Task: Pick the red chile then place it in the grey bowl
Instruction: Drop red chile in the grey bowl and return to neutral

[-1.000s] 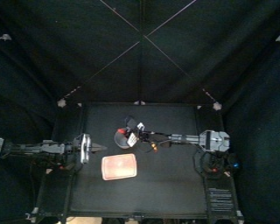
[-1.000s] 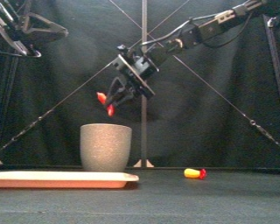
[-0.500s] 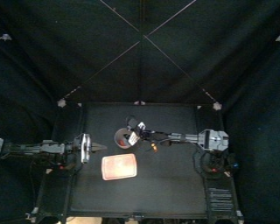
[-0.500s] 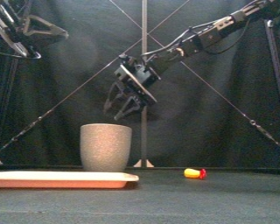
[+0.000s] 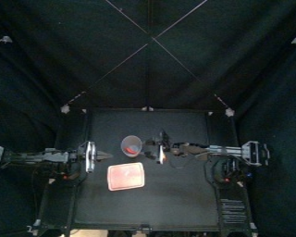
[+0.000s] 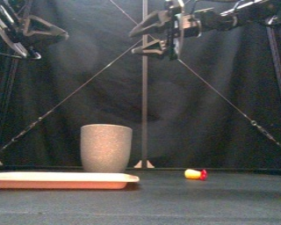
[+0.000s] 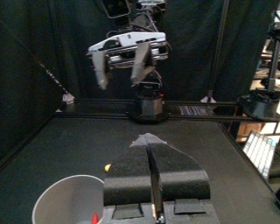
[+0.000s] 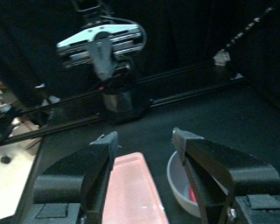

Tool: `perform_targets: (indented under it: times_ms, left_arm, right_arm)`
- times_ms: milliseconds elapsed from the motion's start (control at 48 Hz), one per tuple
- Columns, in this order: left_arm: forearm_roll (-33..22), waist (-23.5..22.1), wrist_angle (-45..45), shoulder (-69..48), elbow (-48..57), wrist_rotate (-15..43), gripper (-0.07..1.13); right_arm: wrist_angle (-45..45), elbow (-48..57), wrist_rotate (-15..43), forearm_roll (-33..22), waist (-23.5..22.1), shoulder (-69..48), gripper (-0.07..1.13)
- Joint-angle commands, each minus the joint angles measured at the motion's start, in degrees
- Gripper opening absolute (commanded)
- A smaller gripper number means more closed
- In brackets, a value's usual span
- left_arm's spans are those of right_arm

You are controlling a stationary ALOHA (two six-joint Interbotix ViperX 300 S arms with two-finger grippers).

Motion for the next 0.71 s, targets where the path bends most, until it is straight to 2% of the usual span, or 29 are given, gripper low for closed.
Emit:
perform_targets:
  times_ms: [21,229,708]
  left_arm:
    - [-0.1,0.3,-0.1,0.1,-0.7,0.0,-0.03]
    - [-0.1,0.5,0.8,0.0,-0.7,0.0,-0.03]
    - [-0.1,0.7,1.0,-0.1,-0.7,0.0,-0.03]
  right_arm:
    - [-2.3,5.4,-0.3,-1.2,-0.1,-5.9,0.89]
    - [-5.6,13.6,-0.2,-8.7,0.0,-15.8,0.89]
    - [-8.3,27.5,-0.1,-10.8,1.4,-38.7,0.89]
